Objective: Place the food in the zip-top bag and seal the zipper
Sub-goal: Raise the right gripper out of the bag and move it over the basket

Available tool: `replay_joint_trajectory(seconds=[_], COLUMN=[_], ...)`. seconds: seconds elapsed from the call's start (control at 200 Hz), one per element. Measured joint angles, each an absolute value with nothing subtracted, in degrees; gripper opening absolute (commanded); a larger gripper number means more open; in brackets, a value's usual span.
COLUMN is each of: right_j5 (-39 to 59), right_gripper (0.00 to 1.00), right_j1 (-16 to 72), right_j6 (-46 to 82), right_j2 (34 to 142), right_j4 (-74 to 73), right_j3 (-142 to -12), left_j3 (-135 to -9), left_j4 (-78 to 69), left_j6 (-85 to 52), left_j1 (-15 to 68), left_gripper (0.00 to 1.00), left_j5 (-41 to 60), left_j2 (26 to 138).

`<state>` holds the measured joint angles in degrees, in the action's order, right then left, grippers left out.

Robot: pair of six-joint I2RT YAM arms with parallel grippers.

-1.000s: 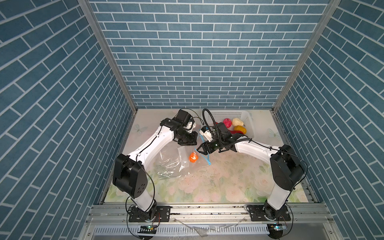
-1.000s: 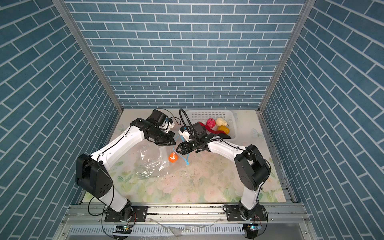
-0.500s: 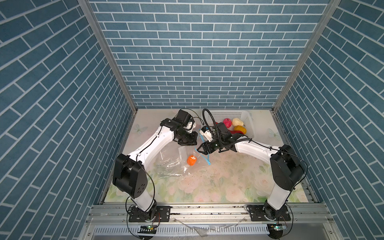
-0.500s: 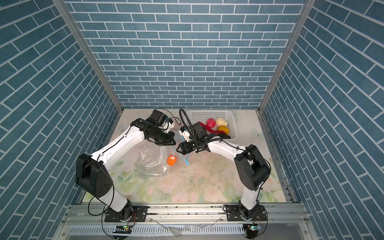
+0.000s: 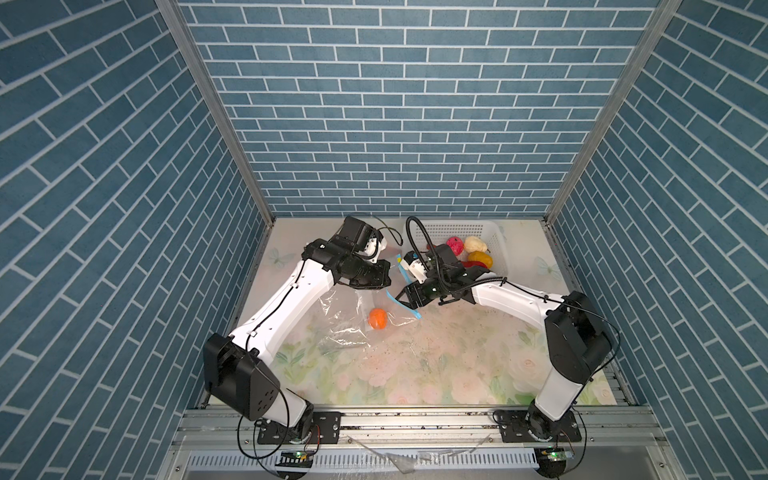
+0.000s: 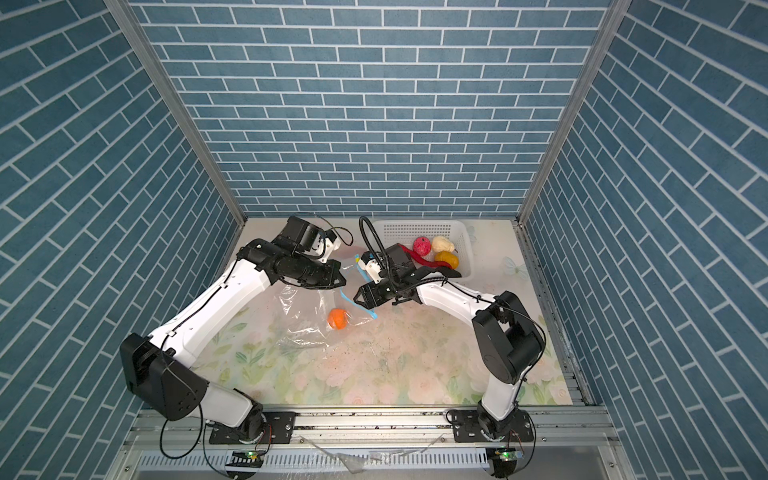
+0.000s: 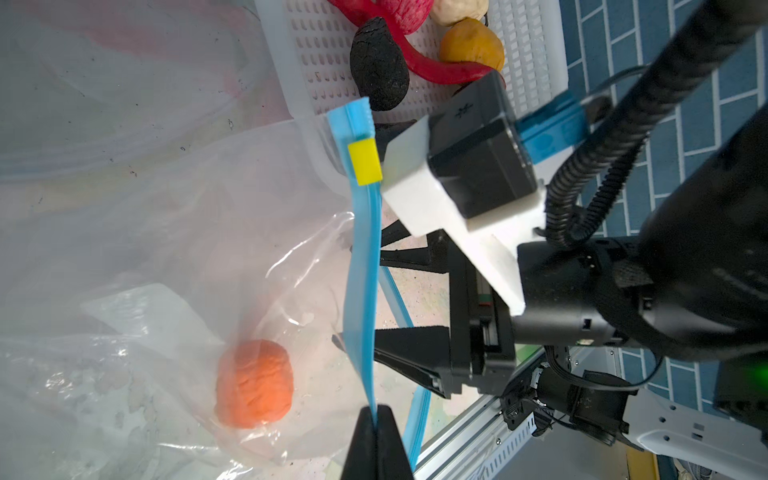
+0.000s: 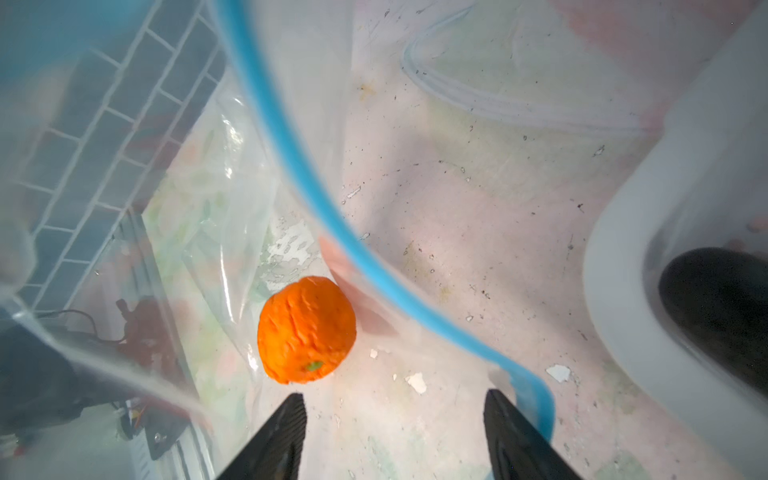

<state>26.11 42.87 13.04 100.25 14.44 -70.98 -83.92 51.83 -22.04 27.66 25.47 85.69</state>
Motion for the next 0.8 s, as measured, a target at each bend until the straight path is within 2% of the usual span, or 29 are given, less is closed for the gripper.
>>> replay_joint_trajectory(seconds=[0.255,0.425,0.615,0.8], right_j5=[25.2,22.9,16.1,8.6], right_gripper=[0.69,0.69,0.68,0.67], right_j1=[42.9,42.9,42.3,39.2], right_j6=[12.5,11.3,8.4,7.1], right_j2=[99.8,95.9,91.2,91.0], right_j4=[17.2,20.9,26.2,30.3], right_j3=[-71.4,-71.8,-74.7,-78.5], left_j3=[-83.9,-83.5,-82.9,-82.9], left_j4=[52.2,51.6,50.9,49.5], left_j6=[-22.1,-22.1,-22.1,-22.0], left_j1=[27.1,26.9,26.9,26.9], left_gripper=[0.0,0.0,0.0,0.0], left_j5=[25.6,25.8,26.9,27.6], left_j2=[85.7,86.0,87.5,89.6])
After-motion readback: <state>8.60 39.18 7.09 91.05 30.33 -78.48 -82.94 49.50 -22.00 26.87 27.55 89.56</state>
